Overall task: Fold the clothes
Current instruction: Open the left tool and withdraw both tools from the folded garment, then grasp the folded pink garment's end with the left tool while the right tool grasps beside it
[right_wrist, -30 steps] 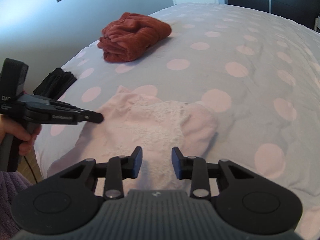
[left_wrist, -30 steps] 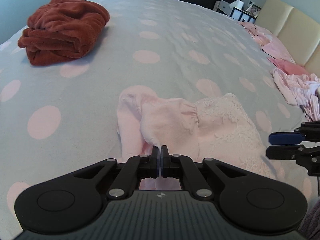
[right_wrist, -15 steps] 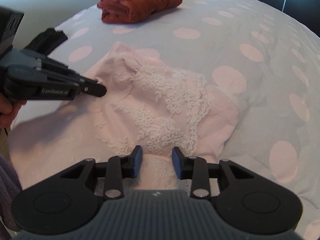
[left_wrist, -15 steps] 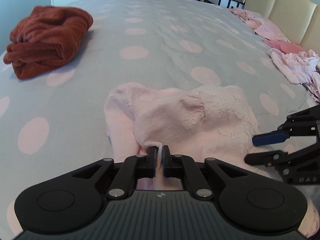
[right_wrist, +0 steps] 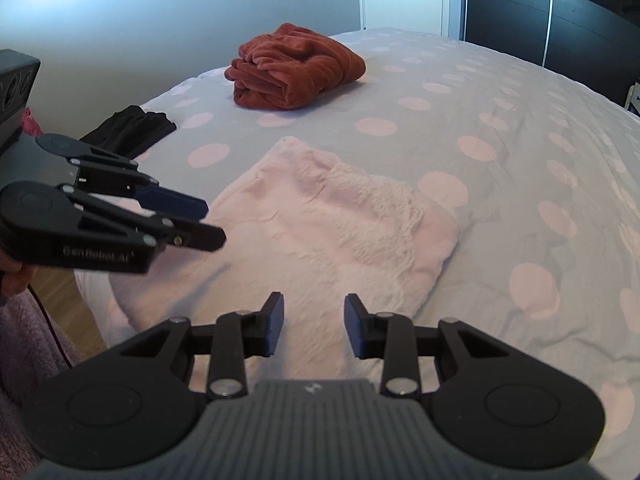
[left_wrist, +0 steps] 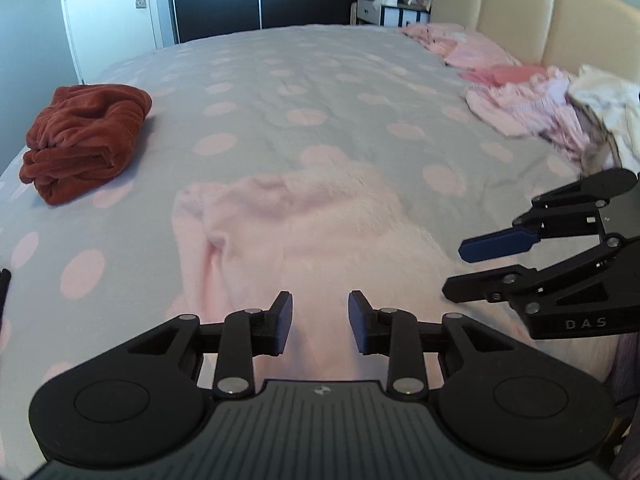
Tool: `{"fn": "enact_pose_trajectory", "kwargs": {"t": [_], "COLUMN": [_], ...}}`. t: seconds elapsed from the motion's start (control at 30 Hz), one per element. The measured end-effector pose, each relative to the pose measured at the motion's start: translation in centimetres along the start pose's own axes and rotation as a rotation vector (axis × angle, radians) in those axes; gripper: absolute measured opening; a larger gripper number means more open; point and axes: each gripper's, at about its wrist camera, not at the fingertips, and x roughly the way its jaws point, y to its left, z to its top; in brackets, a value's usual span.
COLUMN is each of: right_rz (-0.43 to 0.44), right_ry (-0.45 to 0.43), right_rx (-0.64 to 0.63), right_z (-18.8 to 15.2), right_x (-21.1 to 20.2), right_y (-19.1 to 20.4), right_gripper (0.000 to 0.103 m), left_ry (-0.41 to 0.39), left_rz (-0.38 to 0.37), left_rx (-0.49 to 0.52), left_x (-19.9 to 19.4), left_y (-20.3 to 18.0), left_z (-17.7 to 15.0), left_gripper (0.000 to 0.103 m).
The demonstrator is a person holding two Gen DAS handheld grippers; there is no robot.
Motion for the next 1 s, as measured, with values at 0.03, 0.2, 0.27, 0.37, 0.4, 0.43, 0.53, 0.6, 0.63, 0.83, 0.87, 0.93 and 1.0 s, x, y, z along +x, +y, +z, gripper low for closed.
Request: {"fn": "enact_pose_trajectory", "kwargs": {"t": [0.03,0.2,0.27,0.37,0.4,0.43,0.53,0.6,0.63,0.83,0.87,0.93,1.0], "right_rz": [-0.006,-0.031,-0.032,-0.049,-0.053,-0.052,-0.043,-0.040,-0.037,-0.053,-0.057,-0.058,-0.043], "right_ry": [0.007,0.077,0.085,0.073,0.070,0.070,0.070,0.039,0.011,-0.089,-0.083,-0.068,-0.055], "right_rx": [-0.001,-0.002,-0.004,-0.038,-0.045,-0.050,-0.032,-0.016,-0.006,0.130,0.168,0.250,0.330], "right_z": [-0.7,-3.3,-3.9,-4.3,-4.4,-4.3,-3.9,-3.6,-3.5,-3.3,-3.3,-3.3,-3.2], "right_x": [0.1,2.4,3.5,4.2,4.2,4.1,3.5,2.4,1.6,-1.2,-1.2,-1.0,-0.7], "right_y": [0.5,1.3,1.4,1.9,2.0,2.0,1.6,1.4,1.2,-1.8,-2.6,-4.3,-5.9], "right_gripper": [0.037,0.038,0.038,0.039,0.039,0.039,0.039,0.038,0.038,0.056,0.061,0.061,0.061], "left_ry": [0.034,0.194,0.201,0.205,0.206,0.208,0.204,0.178,0.154,-0.013,-0.027,-0.017,0.026], "left_rz": [0.005,0.045,0.046,0.057,0.058,0.058,0.053,0.047,0.045,0.027,0.041,0.067,0.055], "left_rx": [0.002,0.028,0.025,0.034,0.033,0.030,0.030,0.033,0.038,-0.086,-0.119,-0.178,-0.249], "left_x": [0.6,4.5,5.2,5.3,5.2,5.2,4.7,3.9,3.4,1.4,1.4,1.8,2.6], "left_y": [-0.2,0.0,0.2,-0.1,-0.1,-0.1,-0.1,-0.2,-0.3,2.0,2.6,4.1,5.9], "left_z": [-0.6,-3.6,-4.1,-4.3,-4.3,-4.2,-4.0,-3.5,-3.3,-1.1,-0.8,-0.2,0.0], "left_gripper": [0.029,0.024,0.024,0.024,0.024,0.024,0.024,0.024,0.024,0.060,0.066,0.067,0.070]}}
